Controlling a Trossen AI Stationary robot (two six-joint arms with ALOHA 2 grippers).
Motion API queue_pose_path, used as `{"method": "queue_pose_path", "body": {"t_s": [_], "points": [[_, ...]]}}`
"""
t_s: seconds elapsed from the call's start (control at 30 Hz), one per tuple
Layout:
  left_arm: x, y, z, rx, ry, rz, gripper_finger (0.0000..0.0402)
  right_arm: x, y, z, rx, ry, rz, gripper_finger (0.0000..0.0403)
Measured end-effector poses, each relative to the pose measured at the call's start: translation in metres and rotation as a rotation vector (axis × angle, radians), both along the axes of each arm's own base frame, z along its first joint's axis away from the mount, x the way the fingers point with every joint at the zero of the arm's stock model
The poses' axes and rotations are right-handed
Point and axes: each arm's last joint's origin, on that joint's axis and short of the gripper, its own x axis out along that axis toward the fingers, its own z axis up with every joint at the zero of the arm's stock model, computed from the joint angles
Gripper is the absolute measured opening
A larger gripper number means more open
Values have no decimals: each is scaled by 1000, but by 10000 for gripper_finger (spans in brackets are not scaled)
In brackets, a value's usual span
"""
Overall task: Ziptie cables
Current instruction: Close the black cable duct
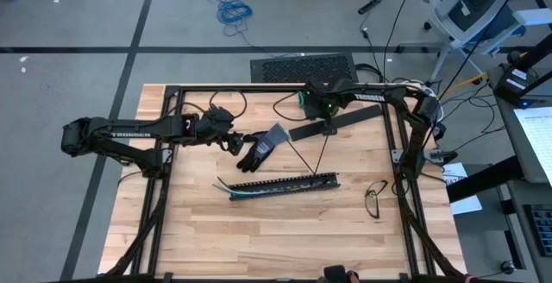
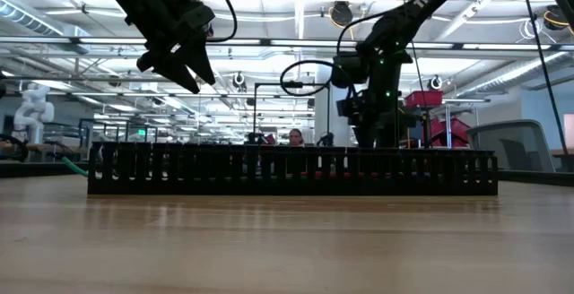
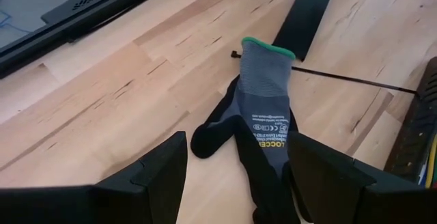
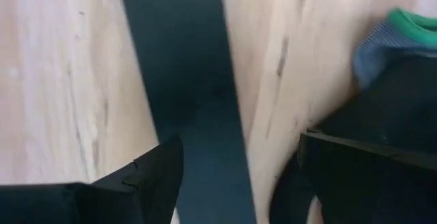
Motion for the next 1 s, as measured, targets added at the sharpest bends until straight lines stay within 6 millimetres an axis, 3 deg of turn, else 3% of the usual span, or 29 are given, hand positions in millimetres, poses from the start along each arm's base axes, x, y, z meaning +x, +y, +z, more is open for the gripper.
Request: {"method": "queue_pose_path", "body": {"t_s": [0.3, 0.6, 1.0], "points": [[0, 0, 0, -1, 0, 0, 245, -6, -9, 0, 54, -34, -34, 271], [0, 0, 0, -6, -3, 5, 245, 8, 1, -27, 132, -1, -16, 271], [0, 0, 0, -6, 0, 5, 245, 6, -5, -34, 122, 25, -4, 271]]}}
